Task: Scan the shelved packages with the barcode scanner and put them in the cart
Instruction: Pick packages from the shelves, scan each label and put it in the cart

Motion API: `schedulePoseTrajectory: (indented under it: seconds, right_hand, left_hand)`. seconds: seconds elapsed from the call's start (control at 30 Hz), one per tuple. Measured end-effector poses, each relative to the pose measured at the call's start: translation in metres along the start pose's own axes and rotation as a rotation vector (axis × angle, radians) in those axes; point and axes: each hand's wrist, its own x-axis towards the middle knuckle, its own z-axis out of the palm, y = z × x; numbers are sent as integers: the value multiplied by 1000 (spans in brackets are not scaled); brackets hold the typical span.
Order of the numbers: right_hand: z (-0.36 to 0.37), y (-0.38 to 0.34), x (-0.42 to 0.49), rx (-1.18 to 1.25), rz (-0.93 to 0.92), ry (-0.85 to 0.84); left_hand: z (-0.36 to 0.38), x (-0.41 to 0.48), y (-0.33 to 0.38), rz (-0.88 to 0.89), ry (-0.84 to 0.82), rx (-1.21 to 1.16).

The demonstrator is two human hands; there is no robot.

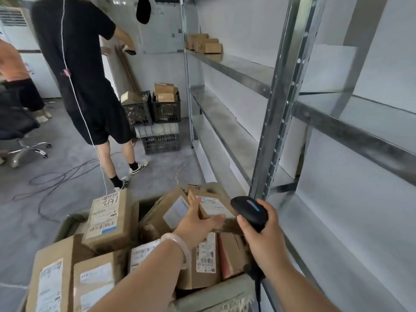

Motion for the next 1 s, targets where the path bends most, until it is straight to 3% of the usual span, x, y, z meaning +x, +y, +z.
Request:
schedulePoseTrajectory:
  seconds: [0.4,0.8,1.0]
  right_hand:
    - [47,32,59,-62,99,-84]
    - [52,37,66,-53,47,-56]
    - [29,27,40,-46,7,16]
  left_hand:
    - [-13,65,-16,-66,-5,802]
    - [-15,73,-27,13,24,771]
    - [-3,55,-7,177,29,749]
